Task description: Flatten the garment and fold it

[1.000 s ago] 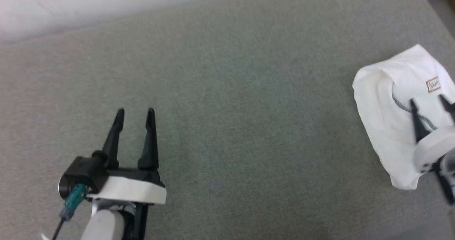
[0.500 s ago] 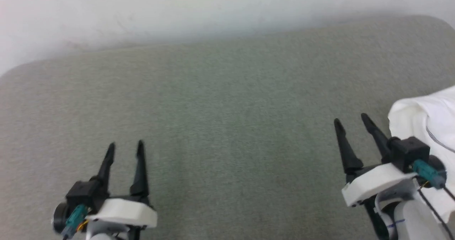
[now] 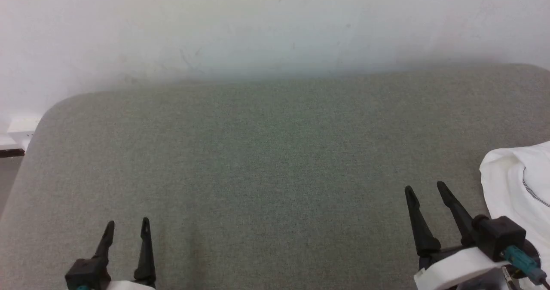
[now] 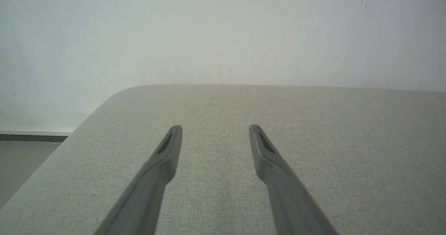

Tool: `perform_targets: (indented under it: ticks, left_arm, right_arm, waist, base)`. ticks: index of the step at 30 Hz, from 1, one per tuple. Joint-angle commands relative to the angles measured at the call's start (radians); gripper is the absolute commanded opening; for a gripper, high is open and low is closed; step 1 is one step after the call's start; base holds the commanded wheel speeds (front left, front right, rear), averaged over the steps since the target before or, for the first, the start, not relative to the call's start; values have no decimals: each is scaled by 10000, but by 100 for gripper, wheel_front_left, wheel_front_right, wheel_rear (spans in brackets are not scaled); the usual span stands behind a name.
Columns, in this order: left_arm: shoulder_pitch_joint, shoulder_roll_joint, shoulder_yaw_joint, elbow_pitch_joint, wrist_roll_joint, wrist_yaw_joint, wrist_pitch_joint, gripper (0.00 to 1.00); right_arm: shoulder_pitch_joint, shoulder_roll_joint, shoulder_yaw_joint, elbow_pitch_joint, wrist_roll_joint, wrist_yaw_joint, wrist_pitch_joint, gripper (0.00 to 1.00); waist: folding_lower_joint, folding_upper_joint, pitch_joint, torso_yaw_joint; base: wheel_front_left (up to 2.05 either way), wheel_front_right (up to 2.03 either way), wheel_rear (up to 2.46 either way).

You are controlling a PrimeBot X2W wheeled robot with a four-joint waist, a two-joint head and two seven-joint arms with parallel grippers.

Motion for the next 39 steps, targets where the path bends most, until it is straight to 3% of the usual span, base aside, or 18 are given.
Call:
perform_targets:
  ticks: [1,13,14,39]
  left_arm:
    - [96,-13,-52,-24,39,27,43,100]
    - [-144,-190,-435,346,-20,-136,28,100]
    - [-36,-213,-422,336,-25,-100,73,0]
    - [-283,-552,-218,125,504,-299,529,0]
  right_arm:
    - [143,31,-34,-74,-149,-9,-27,100]
    - [540,33,-147,-298,-317,-9,62,100]
    - [452,2,-130,-238,-299,0,71,0]
    - [190,2,-177,-136,-573,-2,256,0]
  waist:
    - [1,0,-180,76]
    - [1,0,-305,51]
    - [1,0,-307,52]
    - [1,0,-282,76]
  base:
    - [0,0,0]
    - [0,0,0]
    - [0,0,0]
    - [0,0,0]
